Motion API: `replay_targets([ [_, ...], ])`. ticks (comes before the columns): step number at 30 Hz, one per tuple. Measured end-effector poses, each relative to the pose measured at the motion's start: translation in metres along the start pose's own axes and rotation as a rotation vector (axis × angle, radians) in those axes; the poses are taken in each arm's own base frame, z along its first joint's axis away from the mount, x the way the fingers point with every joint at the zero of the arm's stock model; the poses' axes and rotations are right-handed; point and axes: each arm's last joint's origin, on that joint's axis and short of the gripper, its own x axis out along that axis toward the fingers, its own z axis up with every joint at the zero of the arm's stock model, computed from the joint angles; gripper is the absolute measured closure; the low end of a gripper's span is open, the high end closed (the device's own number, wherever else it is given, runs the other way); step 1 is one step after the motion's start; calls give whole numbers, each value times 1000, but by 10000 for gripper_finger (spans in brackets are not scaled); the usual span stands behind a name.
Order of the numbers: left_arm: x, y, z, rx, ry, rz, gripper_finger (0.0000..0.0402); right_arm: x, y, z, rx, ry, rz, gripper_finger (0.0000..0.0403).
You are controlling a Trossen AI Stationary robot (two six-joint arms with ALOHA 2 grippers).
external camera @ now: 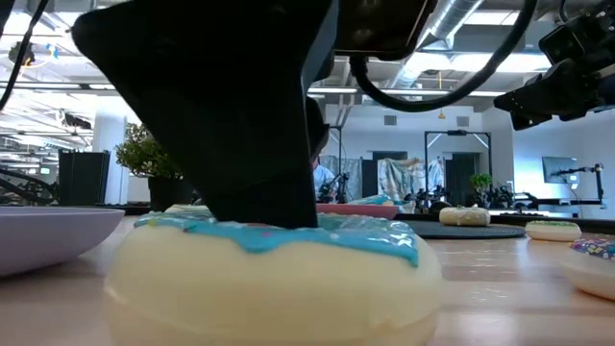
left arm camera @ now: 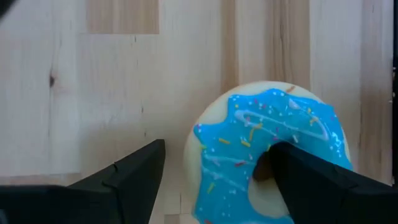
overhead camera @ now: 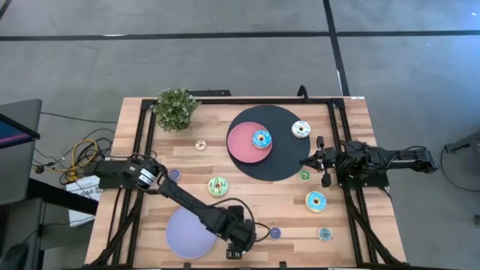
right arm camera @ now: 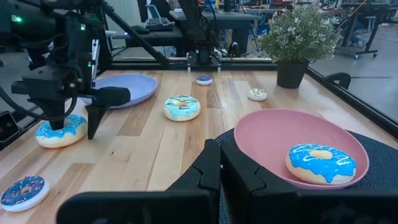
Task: Pick & Place donuts
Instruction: Put the big blue donut on the pink plate
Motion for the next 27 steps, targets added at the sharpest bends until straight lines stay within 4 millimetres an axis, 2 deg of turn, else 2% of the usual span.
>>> replay_targets([
  [6, 0, 2, -1, 1, -3, 36, 134, 0, 0, 0, 0, 0, 0, 403],
  [18, -7, 4, 2, -48, 53, 57, 238, 0, 0, 0, 0, 0, 0, 403],
  [23, -24, 10, 16, -58, 76, 77, 256, 0, 0, 0, 0, 0, 0, 403],
  [27, -41, 15, 38, -43, 45, 27, 267, 0, 0, 0, 0, 0, 0, 403],
])
